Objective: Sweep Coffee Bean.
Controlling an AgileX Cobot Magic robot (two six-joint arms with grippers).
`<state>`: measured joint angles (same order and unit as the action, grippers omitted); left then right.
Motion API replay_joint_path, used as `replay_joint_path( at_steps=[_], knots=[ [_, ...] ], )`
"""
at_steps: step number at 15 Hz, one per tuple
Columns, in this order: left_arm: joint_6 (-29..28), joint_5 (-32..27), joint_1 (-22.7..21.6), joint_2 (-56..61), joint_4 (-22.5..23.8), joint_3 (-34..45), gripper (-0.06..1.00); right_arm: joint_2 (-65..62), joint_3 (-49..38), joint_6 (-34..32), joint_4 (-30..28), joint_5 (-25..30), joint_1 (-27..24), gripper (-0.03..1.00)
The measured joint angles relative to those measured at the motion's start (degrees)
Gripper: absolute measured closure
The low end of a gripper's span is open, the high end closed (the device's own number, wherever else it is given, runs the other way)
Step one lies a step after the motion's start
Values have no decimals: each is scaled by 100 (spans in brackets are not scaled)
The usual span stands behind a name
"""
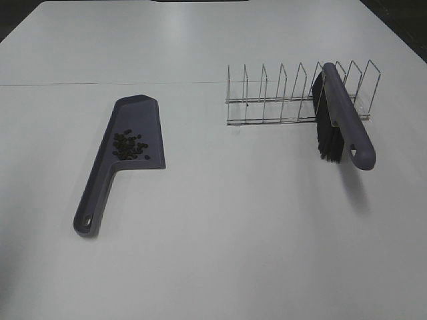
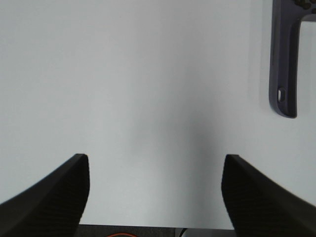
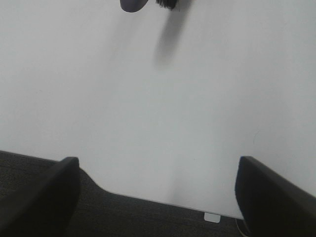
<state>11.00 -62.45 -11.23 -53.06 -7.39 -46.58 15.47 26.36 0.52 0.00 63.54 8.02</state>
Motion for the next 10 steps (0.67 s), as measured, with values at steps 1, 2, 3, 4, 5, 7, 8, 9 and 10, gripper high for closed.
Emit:
replay_joint_path(
  at_steps=[1, 2, 3, 4, 5, 7, 8, 9, 10],
  knots=[
    [0, 0, 0, 332, 0, 235, 26, 0, 0, 0, 0, 0, 0, 22],
    [0, 0, 0, 653, -6, 464, 26, 0, 0, 0, 0, 0, 0, 22],
    [0, 0, 0, 825, -6, 590, 26, 0, 0, 0, 0, 0, 0, 22],
    [-17, 0, 0, 1152, -11, 825, 26, 0, 0, 0, 0, 0, 0, 22],
    [-80, 0, 0, 1404, -17, 1037, 26, 0, 0, 0, 0, 0, 0, 22],
    [-241, 0, 0, 1730, -17, 1329, 26, 0, 0, 0, 0, 0, 0, 22],
    [-533, 6, 0, 2086, -17, 1633, 26, 0, 0, 0, 0, 0, 0, 22],
    [-619, 11, 0, 2212, -17, 1650, 26, 0, 0, 0, 0, 0, 0, 22],
    [-653, 17, 0, 2338, -17, 1662, 26, 0, 0, 0, 0, 0, 0, 22]
  ],
)
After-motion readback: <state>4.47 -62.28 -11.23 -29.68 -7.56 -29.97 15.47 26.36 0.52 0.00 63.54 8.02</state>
